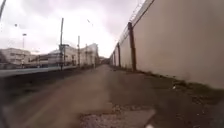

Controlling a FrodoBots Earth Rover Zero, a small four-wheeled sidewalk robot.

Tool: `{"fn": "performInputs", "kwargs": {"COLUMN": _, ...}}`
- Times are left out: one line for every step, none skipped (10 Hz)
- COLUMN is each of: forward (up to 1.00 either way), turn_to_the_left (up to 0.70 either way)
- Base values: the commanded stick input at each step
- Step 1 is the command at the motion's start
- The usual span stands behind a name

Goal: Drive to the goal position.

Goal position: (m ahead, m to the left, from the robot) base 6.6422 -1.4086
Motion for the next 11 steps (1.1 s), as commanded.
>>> {"fn": "performInputs", "kwargs": {"forward": 0.85, "turn_to_the_left": 0.00}}
{"fn": "performInputs", "kwargs": {"forward": 0.85, "turn_to_the_left": 0.00}}
{"fn": "performInputs", "kwargs": {"forward": 0.85, "turn_to_the_left": 0.00}}
{"fn": "performInputs", "kwargs": {"forward": 0.85, "turn_to_the_left": 0.00}}
{"fn": "performInputs", "kwargs": {"forward": 0.85, "turn_to_the_left": 0.00}}
{"fn": "performInputs", "kwargs": {"forward": 0.85, "turn_to_the_left": 0.00}}
{"fn": "performInputs", "kwargs": {"forward": 0.85, "turn_to_the_left": 0.00}}
{"fn": "performInputs", "kwargs": {"forward": 0.85, "turn_to_the_left": 0.00}}
{"fn": "performInputs", "kwargs": {"forward": 0.85, "turn_to_the_left": 0.00}}
{"fn": "performInputs", "kwargs": {"forward": 0.85, "turn_to_the_left": 0.00}}
{"fn": "performInputs", "kwargs": {"forward": 0.85, "turn_to_the_left": 0.00}}
